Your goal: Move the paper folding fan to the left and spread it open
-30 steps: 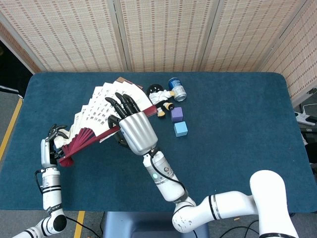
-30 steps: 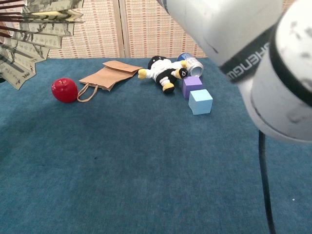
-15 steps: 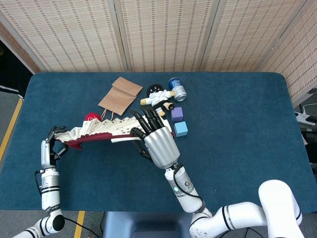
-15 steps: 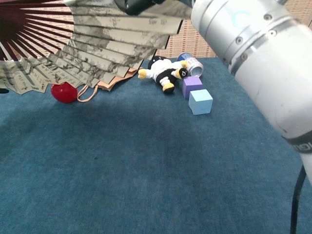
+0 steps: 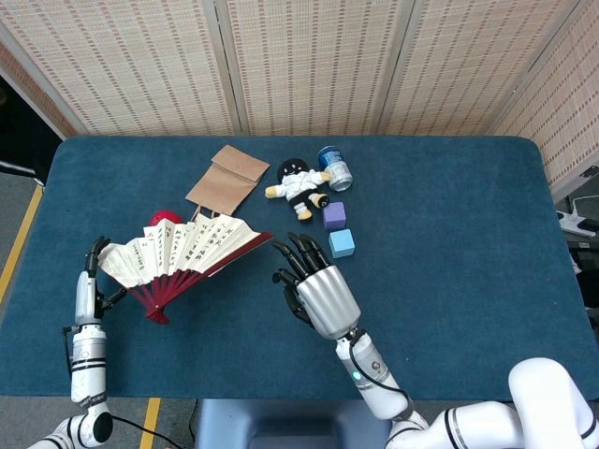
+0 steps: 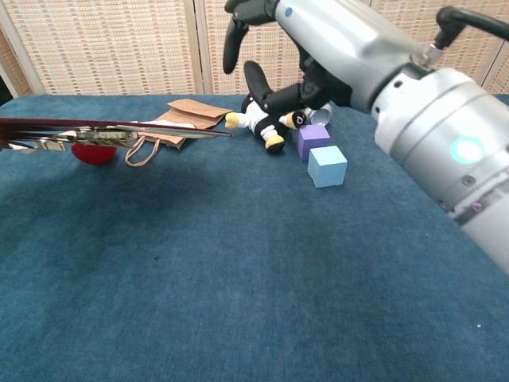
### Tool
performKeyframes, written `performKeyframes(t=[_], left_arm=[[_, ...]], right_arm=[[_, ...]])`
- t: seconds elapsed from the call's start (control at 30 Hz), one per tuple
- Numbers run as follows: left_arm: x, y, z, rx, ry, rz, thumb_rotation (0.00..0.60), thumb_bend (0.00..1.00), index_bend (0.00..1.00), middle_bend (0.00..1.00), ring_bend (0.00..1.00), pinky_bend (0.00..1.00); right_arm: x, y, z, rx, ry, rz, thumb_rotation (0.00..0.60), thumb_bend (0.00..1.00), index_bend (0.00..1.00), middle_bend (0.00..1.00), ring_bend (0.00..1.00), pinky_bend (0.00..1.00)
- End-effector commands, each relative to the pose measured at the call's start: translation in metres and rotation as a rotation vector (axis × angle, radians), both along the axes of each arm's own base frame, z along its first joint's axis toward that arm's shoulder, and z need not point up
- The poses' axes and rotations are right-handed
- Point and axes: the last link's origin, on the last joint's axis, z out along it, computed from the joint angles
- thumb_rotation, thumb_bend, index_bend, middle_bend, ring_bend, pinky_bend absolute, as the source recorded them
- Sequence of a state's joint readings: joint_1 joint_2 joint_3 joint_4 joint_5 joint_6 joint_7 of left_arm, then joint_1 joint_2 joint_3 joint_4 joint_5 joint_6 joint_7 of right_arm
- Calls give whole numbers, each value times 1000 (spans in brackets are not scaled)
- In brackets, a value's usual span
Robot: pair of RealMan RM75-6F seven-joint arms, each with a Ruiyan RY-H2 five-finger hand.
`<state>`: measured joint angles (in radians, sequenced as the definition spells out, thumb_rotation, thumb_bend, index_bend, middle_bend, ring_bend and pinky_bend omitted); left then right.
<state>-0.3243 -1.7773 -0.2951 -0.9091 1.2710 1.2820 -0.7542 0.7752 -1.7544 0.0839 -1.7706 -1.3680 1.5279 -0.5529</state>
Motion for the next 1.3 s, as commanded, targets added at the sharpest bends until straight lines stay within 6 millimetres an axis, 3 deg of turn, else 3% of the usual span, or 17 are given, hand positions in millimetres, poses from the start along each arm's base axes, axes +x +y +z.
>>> performKeyframes(t=[0.03,0.3,0.5,0.67,0.87,1.1,1.3], left_arm=[[-12,-5,-2,-18,90,8,600,565,39,44,0,47],[-32,-13,-1,-15,200,26,600,572,0,0,0,35],[-42,-14,2,-19,230,38,600,572,0,0,0,34],[-43,-28,6,-78,398,-42,600,545,0,0,0,16],[-32,-66,16,-56,656,-220,600,521,0,0,0,22],[-33,-105,15,-126,849,-267,600,482,0,0,0,22],[-38,-104,29,-261,1008,-272,600,472,0,0,0,41]], right_arm=[[-20,12,5,0,22,-4,600,604,447,110,0,99],[-68,40,17,-37,133,-28,600,605,447,110,0,99],[-91,52,26,-61,184,-46,600,604,447,110,0,99],[-103,51,30,-82,209,-72,600,605,390,110,0,99],[-113,49,33,-78,215,-106,600,604,310,107,0,98],[-120,50,34,-61,200,-124,600,604,244,101,0,98],[-127,51,41,-53,213,-136,600,599,193,76,0,93]])
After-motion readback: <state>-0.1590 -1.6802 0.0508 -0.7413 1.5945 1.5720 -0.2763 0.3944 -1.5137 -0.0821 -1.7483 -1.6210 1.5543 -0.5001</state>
